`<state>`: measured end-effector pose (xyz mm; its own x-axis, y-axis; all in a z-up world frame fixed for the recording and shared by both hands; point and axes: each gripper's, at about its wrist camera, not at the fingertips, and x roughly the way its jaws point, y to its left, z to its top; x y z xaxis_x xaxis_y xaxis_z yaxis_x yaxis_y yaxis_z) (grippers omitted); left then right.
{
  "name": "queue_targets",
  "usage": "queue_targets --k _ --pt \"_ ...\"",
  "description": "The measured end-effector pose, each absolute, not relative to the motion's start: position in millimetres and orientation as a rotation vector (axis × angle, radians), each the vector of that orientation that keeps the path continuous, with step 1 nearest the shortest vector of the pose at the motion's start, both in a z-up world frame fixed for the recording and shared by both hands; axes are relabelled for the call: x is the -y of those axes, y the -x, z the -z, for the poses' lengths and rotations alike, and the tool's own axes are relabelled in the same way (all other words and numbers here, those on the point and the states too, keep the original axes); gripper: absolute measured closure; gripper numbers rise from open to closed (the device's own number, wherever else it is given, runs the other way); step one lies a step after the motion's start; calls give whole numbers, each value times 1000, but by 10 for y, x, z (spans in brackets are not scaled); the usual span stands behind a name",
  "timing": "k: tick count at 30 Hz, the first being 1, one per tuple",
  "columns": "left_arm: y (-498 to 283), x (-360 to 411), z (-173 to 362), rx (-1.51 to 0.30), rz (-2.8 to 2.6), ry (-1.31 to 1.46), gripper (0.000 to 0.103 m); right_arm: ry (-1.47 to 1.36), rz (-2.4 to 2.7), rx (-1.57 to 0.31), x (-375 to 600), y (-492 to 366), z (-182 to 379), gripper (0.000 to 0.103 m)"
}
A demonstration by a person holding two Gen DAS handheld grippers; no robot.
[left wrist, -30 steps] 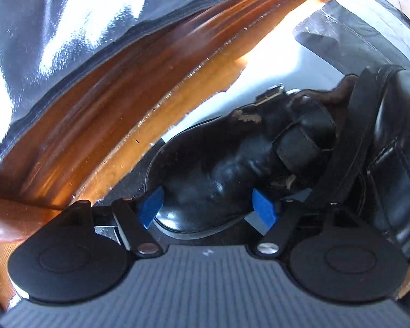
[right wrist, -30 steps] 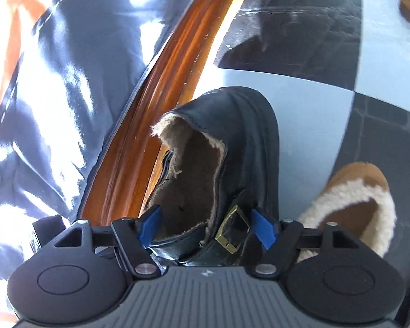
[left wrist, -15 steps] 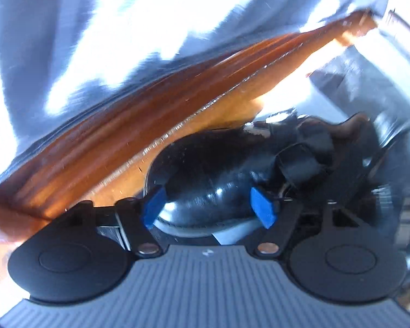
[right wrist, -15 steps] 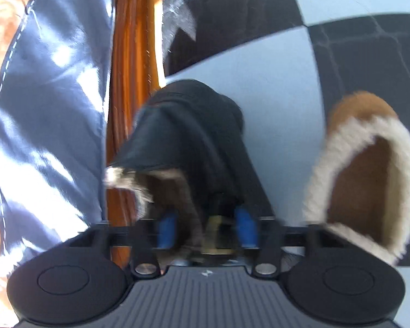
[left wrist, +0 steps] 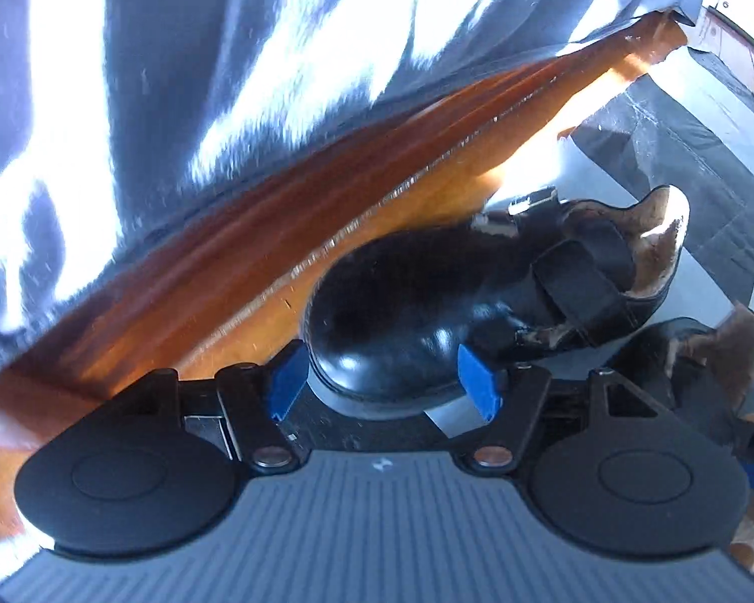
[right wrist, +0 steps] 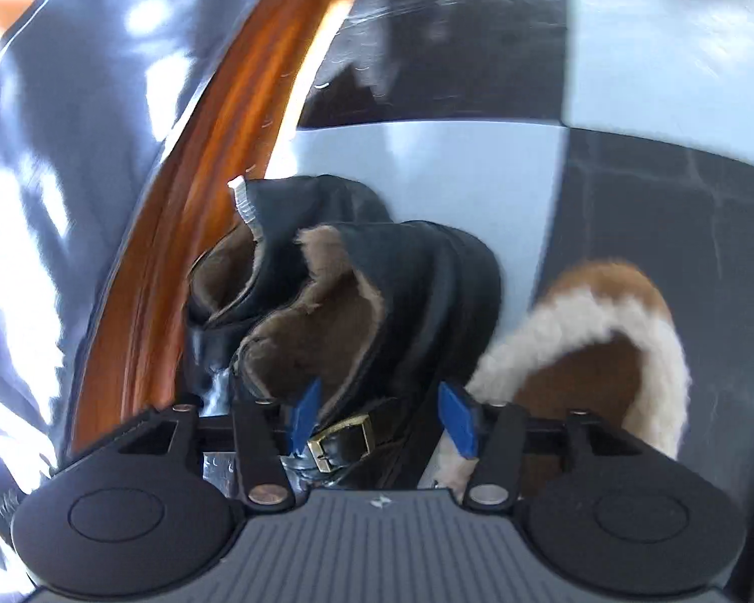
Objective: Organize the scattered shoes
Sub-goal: 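Lower the black shoe beside the other black shoe and open the right tool, then move the right tool to the brown fur slipper on the floor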
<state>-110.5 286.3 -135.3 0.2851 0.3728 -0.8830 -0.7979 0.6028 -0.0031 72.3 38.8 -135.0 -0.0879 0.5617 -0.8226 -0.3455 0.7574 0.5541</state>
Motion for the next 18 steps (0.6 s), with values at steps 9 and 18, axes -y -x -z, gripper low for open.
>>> queue_targets --k 9,18 --pt "1212 -2688 1238 -1041 -789 507 36 -122 -842 -1464 -749 -709 1501 46" --pt "1223 -2460 1236 -1085 -761 437 36 -153 -1067 -1440 -1041 -814 1248 46"
